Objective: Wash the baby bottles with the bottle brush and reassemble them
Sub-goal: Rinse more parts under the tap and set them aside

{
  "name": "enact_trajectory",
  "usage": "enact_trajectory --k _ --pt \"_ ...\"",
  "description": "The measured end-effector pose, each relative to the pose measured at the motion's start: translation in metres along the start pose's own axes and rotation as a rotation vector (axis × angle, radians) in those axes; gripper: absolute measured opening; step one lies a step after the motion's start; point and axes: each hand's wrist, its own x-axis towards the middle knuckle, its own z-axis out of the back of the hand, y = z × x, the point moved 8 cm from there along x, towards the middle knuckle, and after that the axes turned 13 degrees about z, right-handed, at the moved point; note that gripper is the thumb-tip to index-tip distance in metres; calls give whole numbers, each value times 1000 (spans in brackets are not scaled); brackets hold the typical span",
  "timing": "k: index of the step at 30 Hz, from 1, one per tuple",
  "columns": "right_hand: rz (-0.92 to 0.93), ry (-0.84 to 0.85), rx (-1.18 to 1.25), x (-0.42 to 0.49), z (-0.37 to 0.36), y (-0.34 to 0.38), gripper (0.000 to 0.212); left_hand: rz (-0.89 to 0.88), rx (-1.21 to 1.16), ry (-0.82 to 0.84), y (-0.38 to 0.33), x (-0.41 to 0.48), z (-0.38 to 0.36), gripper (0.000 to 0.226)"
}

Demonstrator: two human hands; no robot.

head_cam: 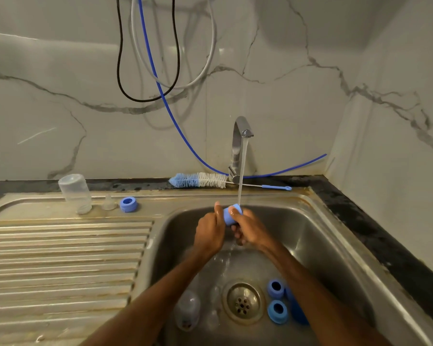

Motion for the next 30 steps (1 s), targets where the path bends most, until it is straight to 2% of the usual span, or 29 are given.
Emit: enact_trajectory --k 1,2,4,6,8,10,12,14,16,20,23,28,30 --pt "-11 -1 -1 1 1 -2 49 -82 110 18 -4 -4 -4 97" --pt "-15 -7 -15 1 3 -3 55 -146 211 36 -9 -9 -7 88" --pt "8 -59 -42 1 13 -5 53 -172 353 63 -7 -8 -16 53" --pt "107 -110 -95 1 22 -2 44 -107 383 95 -3 -7 -21 35" --pt "182 -117 -171 -2 23 2 32 -11 425 83 5 -5 -18 38" --pt "222 -126 -283 -6 21 8 39 9 472 37 9 -2 -10 30" --pt "286 -169 -344 -8 21 21 45 -17 420 17 7 -1 -2 14" --pt "313 -214 -328 -9 24 31 45 -72 309 -13 -5 2 7 21" --pt "317 -231 -331 -10 28 36 45 -128 232 -38 -26 3 17 39" --pt "390 -325 -284 -16 40 42 43 -167 186 18 -68 15 18 78" --pt "351 -312 -302 -15 41 39 52 -129 198 74 -93 28 11 83" --pt "352 -288 -325 -10 40 34 37 -131 242 98 -102 40 -2 86" --pt "368 -280 -335 -10 38 33 38 -148 257 112 -102 43 -6 88"
